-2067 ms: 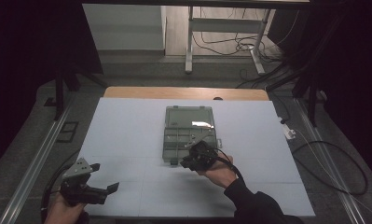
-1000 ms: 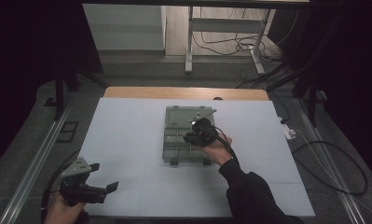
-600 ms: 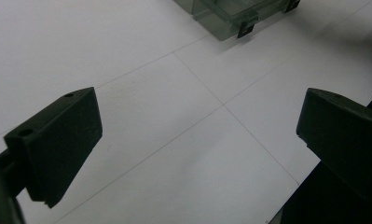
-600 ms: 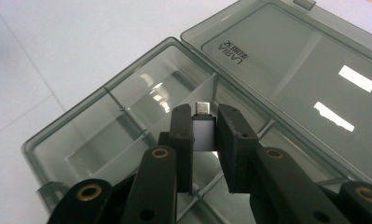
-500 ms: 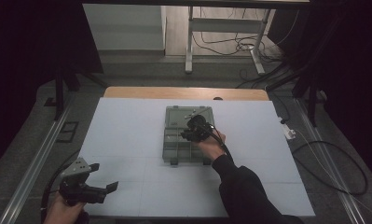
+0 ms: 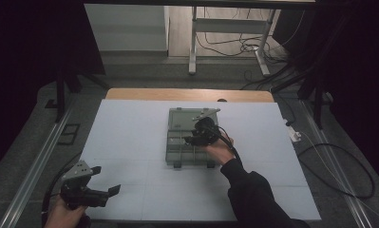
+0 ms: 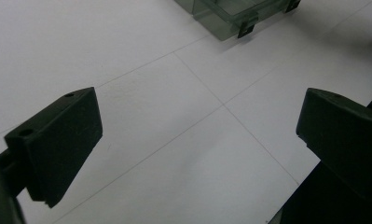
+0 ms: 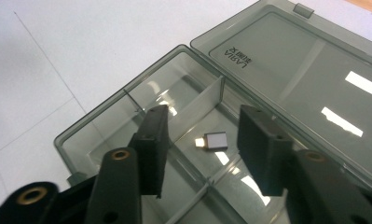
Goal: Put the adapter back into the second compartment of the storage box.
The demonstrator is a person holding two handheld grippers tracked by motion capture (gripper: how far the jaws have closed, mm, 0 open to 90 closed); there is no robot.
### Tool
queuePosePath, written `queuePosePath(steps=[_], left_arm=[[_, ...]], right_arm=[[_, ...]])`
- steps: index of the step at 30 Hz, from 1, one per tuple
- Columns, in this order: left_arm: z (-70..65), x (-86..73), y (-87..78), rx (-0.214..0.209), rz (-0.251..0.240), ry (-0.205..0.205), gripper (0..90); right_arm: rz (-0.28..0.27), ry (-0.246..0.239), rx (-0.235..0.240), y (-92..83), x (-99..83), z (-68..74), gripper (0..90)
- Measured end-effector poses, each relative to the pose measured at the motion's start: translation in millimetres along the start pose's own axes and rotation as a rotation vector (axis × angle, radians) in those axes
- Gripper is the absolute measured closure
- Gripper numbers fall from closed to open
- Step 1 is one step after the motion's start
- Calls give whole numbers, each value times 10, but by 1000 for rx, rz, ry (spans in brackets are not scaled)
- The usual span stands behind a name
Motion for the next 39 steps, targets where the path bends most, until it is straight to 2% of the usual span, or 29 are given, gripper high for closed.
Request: queuePosePath(steps=[8, 17, 24, 28, 34, 39], left_arm=[[-1, 1, 1, -1, -1, 0, 8], [-4, 3, 0, -2, -2, 1, 8], [-4, 3, 0, -3, -3, 2, 8], [-6, 3, 0, -3, -2, 3, 8], [-7, 5, 1, -3, -2, 4, 8], [-7, 5, 1, -4, -2, 4, 8]], right_arm=[[-14, -6, 11, -163, -50, 74, 361], [-9, -14, 32, -347, -191, 175, 205], [-12, 6, 41, -484, -289, 202, 154], [-8, 28, 66, -576, -369, 221, 135], [-13, 26, 52, -693, -469, 203, 89], [-31, 49, 43, -824, -568, 165, 55]])
Point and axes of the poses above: each handheld gripper's, and its own axes: y roughly forward along the jaws, x roughly out of its top, z roughly to its left, the point moved 8 cm from there along y, roughly forward along the jaws, and after that the axes turned 4 degrees about -y, right-handed, at the moved point
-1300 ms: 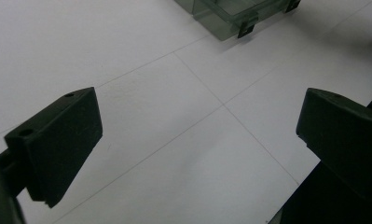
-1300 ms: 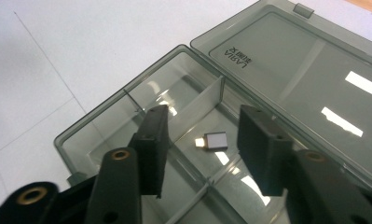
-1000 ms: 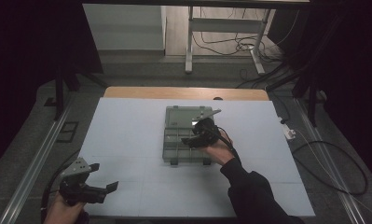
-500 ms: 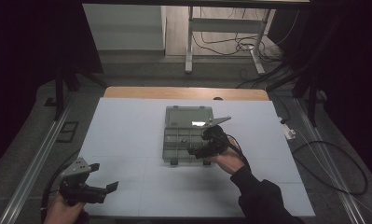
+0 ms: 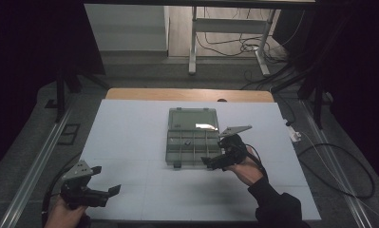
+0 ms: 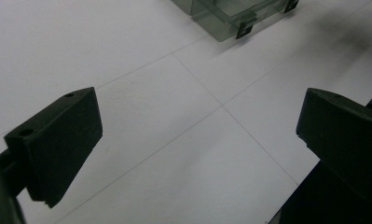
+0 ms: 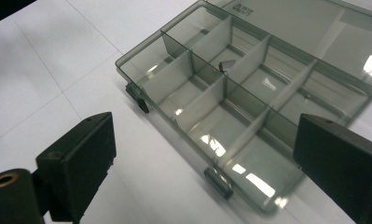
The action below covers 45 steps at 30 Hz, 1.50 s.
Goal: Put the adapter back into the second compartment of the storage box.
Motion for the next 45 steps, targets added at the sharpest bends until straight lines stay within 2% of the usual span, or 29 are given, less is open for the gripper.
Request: queuePosePath(steps=[10, 21, 25, 30, 35, 45], left_arm=[[0, 1, 0, 0, -1, 1, 7], [-1, 1, -1, 3, -3, 4, 7], [-5, 3, -4, 4, -4, 6, 7], [-6, 5, -5, 5, -6, 7, 6], [-5, 5, -8, 5, -9, 7, 4], [-17, 5, -9, 4, -9, 16, 2]], right_arm=[[-3, 26, -26, -242, -240, -31, 4], [-38, 69, -52, -556, -530, -90, 0], [-53, 84, -86, -682, -671, -132, 0], [-70, 105, -151, -833, -805, -179, 0], [-62, 113, -187, -934, -941, -191, 0], [-62, 158, -221, -1084, -1161, -180, 0]])
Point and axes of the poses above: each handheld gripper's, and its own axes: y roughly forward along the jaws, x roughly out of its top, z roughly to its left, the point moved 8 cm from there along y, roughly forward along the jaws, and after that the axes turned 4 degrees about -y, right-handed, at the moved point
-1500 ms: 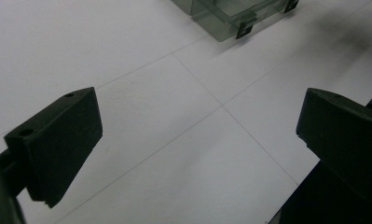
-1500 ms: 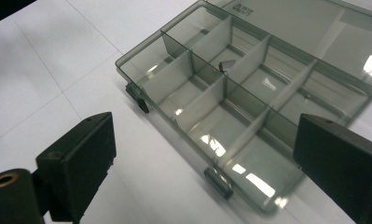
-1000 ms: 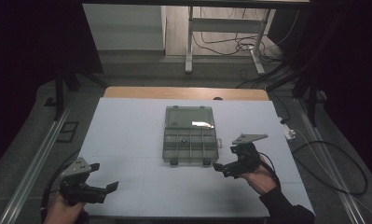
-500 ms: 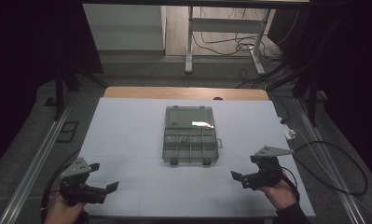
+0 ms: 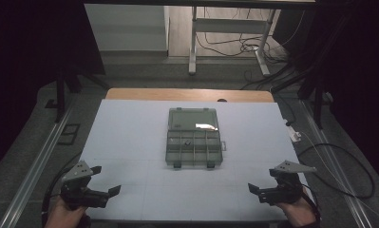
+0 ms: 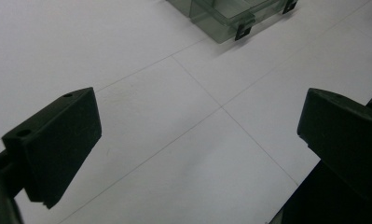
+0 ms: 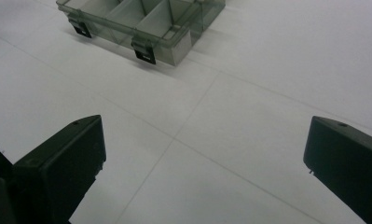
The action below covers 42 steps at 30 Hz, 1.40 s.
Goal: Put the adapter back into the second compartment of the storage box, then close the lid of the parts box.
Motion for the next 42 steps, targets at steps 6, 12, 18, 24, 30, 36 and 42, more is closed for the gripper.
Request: queuePosePath(steps=[6, 12, 18, 24, 30, 36, 42], left_arm=[[-2, 2, 2, 0, 1, -1, 2], [0, 4, 5, -1, 3, -3, 0], [5, 0, 6, -14, 8, -15, 0], [11, 36, 42, -7, 15, -2, 0], [13, 117, 114, -10, 14, 10, 4], [-4, 213, 204, -32, 5, 32, 9], [-12, 298, 288, -62, -18, 40, 11]], right_arm=[[1, 0, -18, -38, -49, -2, 0], [13, -10, -21, -28, -57, 3, 0], [15, -23, -11, -19, -44, 21, 0], [6, -21, 0, -5, -18, 41, 0], [-19, -8, 27, 24, 54, 62, 0], [-25, -31, 38, 73, 134, 67, 0], [-34, -38, 58, 144, 237, 63, 0]])
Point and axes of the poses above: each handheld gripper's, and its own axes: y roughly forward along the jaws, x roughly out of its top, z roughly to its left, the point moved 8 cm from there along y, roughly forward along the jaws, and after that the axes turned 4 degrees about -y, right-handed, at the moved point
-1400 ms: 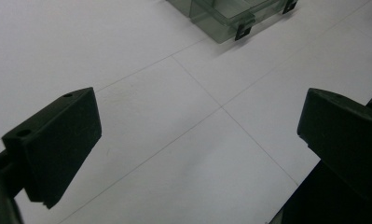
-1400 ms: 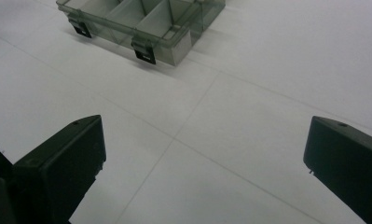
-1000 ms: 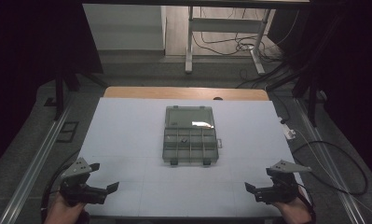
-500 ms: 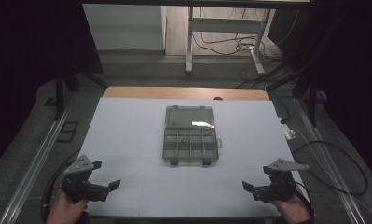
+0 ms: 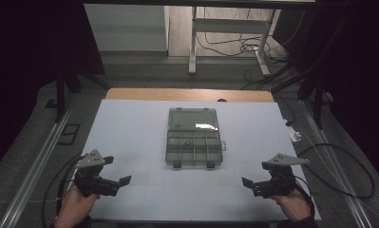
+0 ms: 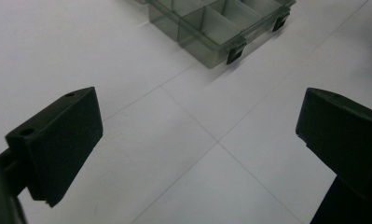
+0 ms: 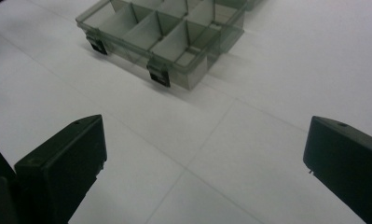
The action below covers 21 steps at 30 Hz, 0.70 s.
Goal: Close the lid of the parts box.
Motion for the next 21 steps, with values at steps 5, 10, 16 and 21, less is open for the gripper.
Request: queuePosePath(steps=[5, 10, 16, 21], left_arm=[[21, 49, 99, 2, 14, 19, 15], [28, 135, 220, -24, 17, 20, 14], [24, 226, 368, -53, 27, 23, 2], [35, 294, 473, -49, 41, 34, 0]], right_arm=[[6, -6, 21, 83, 55, -8, 0], [1, 22, 39, 165, 123, -34, 0], [-2, 26, 49, 270, 220, -58, 0], [11, 19, 45, 366, 298, -88, 0]])
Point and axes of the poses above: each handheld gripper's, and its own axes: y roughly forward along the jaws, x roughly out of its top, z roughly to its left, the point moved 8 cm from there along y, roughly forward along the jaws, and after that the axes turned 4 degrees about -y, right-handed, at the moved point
